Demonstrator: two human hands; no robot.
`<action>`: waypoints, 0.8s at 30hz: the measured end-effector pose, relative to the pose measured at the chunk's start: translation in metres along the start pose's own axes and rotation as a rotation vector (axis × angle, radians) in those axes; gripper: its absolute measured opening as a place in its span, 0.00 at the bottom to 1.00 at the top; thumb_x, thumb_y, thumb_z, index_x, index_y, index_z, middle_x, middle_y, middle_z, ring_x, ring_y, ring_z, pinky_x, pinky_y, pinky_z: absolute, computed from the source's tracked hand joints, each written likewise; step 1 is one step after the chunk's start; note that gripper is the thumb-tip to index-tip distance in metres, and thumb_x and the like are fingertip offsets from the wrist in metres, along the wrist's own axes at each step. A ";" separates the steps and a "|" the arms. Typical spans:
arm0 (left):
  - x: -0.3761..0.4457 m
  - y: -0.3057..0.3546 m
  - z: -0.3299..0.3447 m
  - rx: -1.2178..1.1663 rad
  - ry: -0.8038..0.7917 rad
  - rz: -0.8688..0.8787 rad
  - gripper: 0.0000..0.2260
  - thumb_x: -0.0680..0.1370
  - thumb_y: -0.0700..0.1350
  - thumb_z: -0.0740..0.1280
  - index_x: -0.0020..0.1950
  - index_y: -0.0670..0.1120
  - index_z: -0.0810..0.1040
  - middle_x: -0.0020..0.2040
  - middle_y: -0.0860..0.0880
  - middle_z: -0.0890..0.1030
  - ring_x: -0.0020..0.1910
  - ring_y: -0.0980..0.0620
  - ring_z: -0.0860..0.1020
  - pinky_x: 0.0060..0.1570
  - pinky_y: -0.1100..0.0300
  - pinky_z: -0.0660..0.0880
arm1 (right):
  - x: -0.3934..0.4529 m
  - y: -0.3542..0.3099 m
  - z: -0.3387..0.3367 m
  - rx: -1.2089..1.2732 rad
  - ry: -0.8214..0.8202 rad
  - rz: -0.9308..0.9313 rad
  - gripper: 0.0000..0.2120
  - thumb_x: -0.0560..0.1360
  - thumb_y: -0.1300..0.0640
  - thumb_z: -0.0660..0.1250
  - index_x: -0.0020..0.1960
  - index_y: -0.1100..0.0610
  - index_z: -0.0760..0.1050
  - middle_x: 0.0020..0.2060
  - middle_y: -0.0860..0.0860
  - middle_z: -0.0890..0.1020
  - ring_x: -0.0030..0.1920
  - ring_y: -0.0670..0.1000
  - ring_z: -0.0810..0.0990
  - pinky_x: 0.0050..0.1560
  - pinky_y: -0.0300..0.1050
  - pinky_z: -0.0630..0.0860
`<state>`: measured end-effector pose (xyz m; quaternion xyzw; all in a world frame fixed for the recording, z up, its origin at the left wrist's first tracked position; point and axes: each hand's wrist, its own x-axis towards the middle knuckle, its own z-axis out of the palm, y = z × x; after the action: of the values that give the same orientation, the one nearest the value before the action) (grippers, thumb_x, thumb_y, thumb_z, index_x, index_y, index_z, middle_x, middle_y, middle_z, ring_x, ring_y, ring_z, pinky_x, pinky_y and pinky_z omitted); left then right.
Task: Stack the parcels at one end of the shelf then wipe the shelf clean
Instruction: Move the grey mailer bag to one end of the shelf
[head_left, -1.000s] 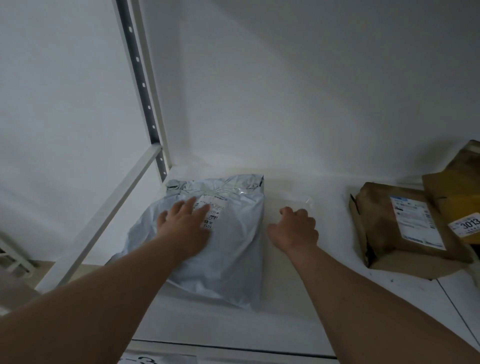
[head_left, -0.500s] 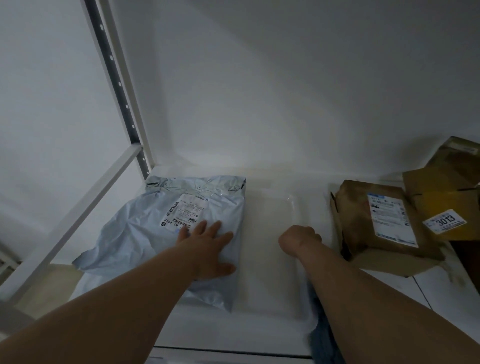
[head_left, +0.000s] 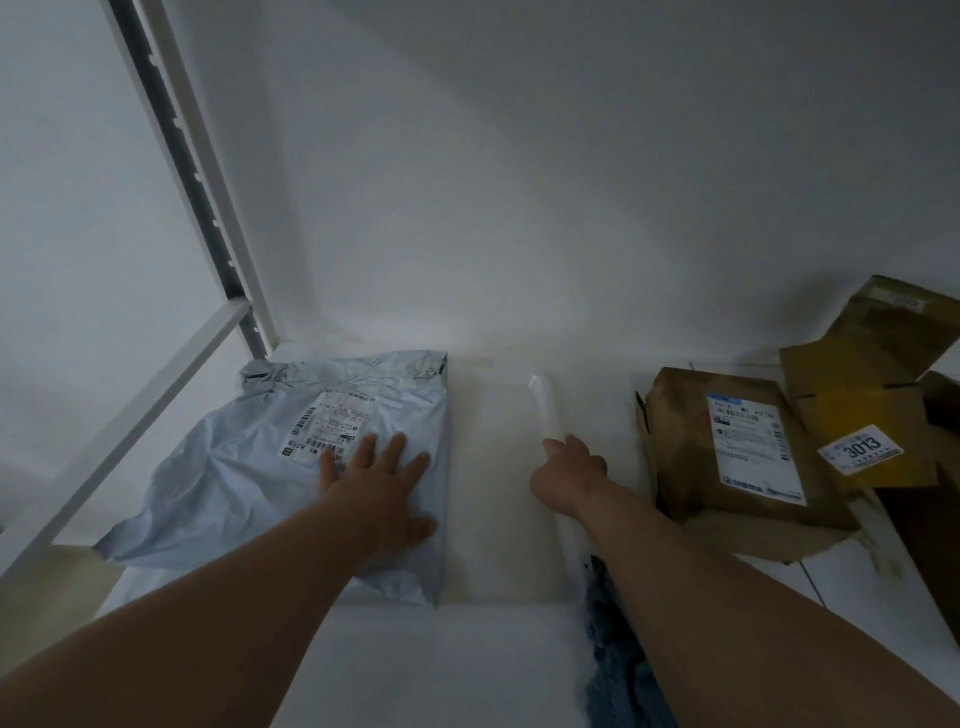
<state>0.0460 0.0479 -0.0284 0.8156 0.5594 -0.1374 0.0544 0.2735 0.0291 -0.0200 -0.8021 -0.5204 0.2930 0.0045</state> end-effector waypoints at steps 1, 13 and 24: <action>-0.001 0.001 -0.001 -0.001 0.018 -0.002 0.38 0.73 0.70 0.56 0.77 0.62 0.43 0.79 0.53 0.38 0.77 0.45 0.38 0.70 0.33 0.39 | -0.002 0.001 0.000 -0.001 0.006 -0.007 0.32 0.78 0.54 0.56 0.79 0.53 0.50 0.79 0.54 0.47 0.76 0.62 0.53 0.75 0.55 0.57; -0.022 0.015 -0.015 0.041 0.095 0.083 0.37 0.74 0.68 0.58 0.78 0.60 0.45 0.79 0.53 0.41 0.78 0.47 0.39 0.72 0.36 0.38 | -0.042 0.016 0.008 -0.093 -0.012 0.041 0.29 0.77 0.52 0.58 0.76 0.52 0.56 0.71 0.56 0.60 0.70 0.60 0.63 0.70 0.57 0.65; -0.039 0.080 -0.020 0.028 0.071 0.265 0.30 0.76 0.65 0.59 0.76 0.59 0.56 0.79 0.53 0.47 0.78 0.50 0.42 0.73 0.37 0.40 | -0.078 0.063 0.011 -0.261 -0.145 0.081 0.29 0.75 0.60 0.67 0.72 0.61 0.58 0.65 0.60 0.68 0.58 0.56 0.73 0.57 0.49 0.74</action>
<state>0.1099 -0.0114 -0.0038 0.8873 0.4466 -0.1076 0.0407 0.2984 -0.0681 -0.0126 -0.7929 -0.5203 0.2800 -0.1492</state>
